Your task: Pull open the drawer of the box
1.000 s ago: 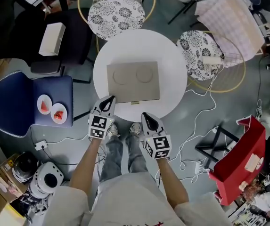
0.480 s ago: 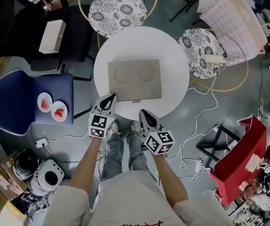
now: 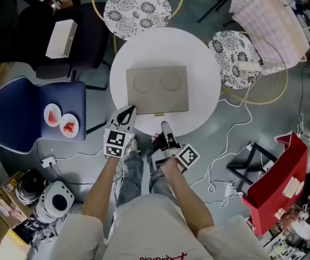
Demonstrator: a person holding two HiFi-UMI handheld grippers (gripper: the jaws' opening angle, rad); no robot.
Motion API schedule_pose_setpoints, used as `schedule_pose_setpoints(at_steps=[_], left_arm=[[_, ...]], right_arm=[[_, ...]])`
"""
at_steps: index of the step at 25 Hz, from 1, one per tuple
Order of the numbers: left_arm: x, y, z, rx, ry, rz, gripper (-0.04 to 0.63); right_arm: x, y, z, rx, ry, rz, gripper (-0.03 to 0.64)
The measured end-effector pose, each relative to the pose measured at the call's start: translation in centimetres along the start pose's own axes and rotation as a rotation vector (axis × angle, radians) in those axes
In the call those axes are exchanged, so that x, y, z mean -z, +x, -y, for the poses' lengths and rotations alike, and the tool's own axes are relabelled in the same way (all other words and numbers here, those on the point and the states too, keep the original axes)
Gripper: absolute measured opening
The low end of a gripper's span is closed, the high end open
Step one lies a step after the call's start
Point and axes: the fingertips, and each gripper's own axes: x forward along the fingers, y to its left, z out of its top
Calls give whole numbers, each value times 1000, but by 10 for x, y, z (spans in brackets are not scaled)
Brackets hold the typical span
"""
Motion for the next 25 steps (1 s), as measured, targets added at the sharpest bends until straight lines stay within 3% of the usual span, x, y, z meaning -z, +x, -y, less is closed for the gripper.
schedule_pose_setpoints(at_steps=[9, 12, 16, 25], left_arm=[[-1, -1, 1, 0, -6, 8, 12], [0, -1, 1, 0, -6, 3, 12], [-2, 0, 2, 5, -3, 6, 12], [-2, 0, 1, 18, 1, 14, 12]], right_arm=[[13, 12, 13, 34, 33, -17, 22], [10, 14, 22, 60, 73, 6, 84], [5, 18, 32, 82, 82, 24, 116], [-2, 31, 36, 79, 65, 47, 115]])
